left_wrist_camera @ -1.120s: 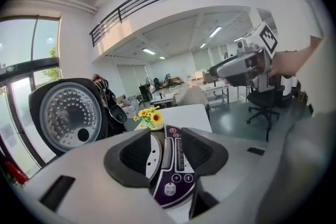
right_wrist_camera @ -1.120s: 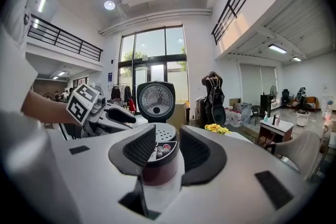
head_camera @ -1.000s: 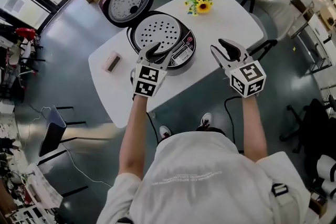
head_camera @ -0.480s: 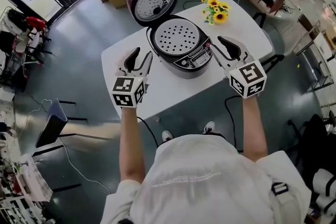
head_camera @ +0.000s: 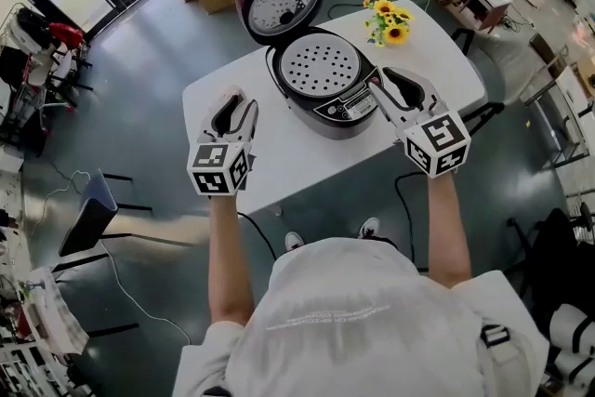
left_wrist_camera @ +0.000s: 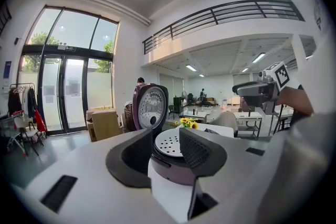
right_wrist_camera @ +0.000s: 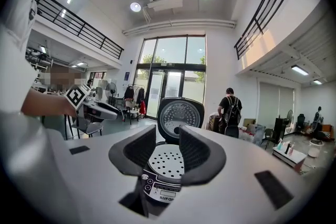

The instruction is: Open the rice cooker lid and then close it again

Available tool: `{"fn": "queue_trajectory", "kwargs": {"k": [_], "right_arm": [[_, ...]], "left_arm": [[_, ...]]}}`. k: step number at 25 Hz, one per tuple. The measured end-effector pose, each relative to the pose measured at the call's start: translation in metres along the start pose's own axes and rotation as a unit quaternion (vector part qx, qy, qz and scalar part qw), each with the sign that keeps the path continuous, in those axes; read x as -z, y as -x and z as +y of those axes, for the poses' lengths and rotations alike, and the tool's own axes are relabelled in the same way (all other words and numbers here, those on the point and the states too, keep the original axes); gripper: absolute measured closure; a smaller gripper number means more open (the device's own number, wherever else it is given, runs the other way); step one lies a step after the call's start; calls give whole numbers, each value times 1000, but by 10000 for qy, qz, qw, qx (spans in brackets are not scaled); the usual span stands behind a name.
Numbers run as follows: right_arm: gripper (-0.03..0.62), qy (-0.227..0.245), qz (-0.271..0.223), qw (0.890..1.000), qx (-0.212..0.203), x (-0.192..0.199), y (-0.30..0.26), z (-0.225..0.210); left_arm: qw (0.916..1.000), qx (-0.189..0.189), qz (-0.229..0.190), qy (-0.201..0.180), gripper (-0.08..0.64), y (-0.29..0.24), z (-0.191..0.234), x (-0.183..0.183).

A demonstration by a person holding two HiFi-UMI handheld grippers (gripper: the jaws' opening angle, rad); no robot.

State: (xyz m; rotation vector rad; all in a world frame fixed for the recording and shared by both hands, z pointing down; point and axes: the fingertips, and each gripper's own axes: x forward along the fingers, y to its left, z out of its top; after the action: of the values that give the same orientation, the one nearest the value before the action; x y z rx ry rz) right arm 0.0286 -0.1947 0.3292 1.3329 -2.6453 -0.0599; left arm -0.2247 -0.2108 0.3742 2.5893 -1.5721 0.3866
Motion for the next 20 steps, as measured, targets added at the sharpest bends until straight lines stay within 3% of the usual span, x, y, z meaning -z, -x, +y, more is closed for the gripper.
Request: {"fn": "queue_trajectory", "kwargs": {"k": [10, 20], "right_arm": [[439, -250, 40, 9996, 143, 20, 12, -25], [439, -226, -4, 9994, -268, 32, 15, -65]], "left_arm": [[9996, 76, 219, -165, 390, -24, -18, 1], [9976, -240, 219, -614, 366, -58, -34, -38]]}}
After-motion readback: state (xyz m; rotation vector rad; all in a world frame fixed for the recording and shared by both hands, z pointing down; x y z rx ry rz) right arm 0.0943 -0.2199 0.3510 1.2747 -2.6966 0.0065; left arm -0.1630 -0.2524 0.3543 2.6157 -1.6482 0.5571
